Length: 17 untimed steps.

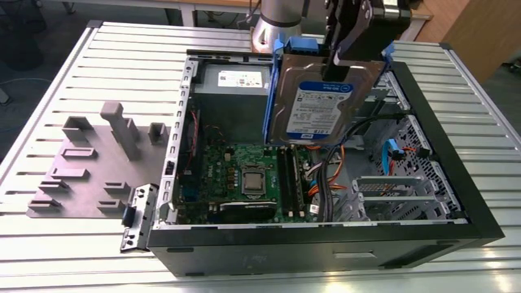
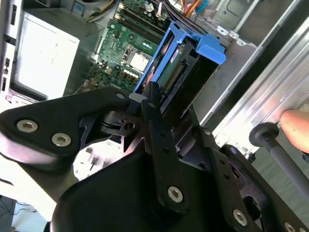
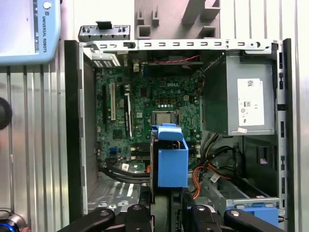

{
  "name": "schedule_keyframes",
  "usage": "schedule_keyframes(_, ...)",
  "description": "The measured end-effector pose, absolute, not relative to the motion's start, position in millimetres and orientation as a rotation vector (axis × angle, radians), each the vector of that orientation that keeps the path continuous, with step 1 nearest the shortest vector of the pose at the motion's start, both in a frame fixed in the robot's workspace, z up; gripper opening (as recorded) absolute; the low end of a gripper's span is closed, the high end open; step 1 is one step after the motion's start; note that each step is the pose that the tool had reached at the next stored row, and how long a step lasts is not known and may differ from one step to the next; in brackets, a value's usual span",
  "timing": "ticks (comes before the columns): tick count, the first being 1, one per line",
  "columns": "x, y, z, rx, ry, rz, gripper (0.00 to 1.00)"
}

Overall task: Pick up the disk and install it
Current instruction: 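Pick up the disk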

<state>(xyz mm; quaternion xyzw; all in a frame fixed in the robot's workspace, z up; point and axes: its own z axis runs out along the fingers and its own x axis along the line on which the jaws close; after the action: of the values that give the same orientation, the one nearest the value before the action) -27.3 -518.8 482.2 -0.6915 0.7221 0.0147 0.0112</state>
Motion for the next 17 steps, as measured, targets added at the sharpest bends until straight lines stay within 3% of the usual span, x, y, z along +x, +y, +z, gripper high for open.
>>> schedule_keyframes(17, -27.1, -565.4, 482.3, -2.157, 2.253, 0.046, 0.35)
